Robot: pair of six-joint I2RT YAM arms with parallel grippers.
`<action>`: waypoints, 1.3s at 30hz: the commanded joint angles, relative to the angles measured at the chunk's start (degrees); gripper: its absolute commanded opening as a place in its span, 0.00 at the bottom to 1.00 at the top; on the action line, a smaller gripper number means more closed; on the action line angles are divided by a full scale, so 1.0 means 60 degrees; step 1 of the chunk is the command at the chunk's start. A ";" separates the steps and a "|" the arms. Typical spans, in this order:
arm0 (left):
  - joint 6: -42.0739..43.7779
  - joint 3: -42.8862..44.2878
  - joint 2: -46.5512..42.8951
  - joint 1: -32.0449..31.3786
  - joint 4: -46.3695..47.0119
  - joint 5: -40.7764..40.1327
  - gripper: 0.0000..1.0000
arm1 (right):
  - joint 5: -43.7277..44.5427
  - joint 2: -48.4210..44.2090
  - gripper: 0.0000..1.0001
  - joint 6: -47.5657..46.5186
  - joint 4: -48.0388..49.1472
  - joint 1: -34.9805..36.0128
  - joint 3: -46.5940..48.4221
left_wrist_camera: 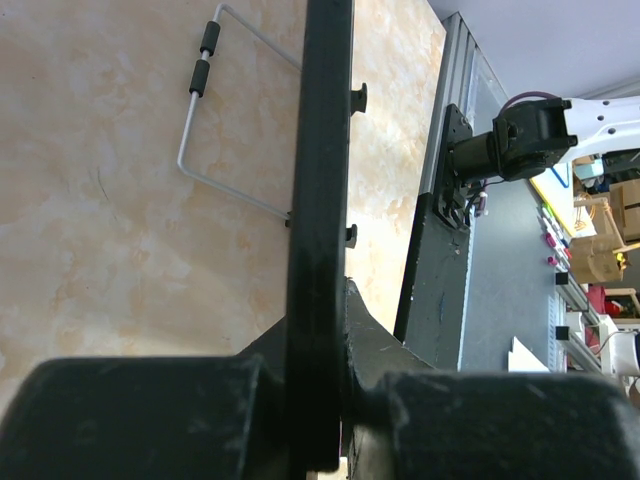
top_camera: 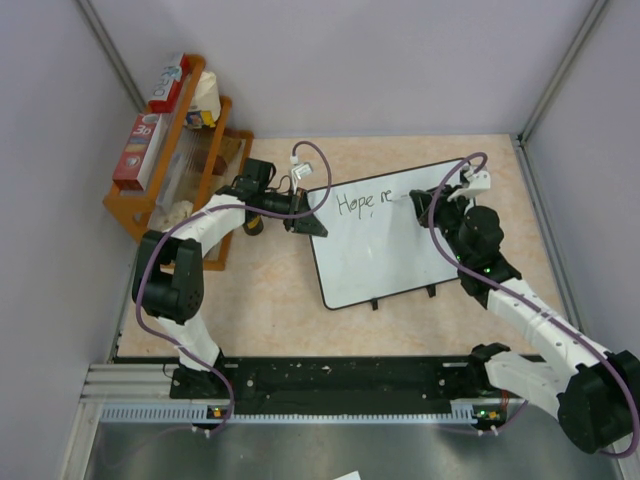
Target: Write a sentence on the whiteboard
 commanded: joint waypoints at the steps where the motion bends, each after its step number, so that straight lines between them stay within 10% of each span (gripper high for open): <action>1: 0.1606 -0.0249 -0.0100 -0.0269 -0.0138 -0.2167 0.00 | 0.0613 -0.0036 0.00 -0.0133 -0.0335 -0.0106 0.0315; 39: 0.1635 -0.0249 -0.0041 -0.0269 -0.0138 -0.2241 0.00 | 0.0291 0.0345 0.00 0.0189 0.0075 -0.0297 0.0858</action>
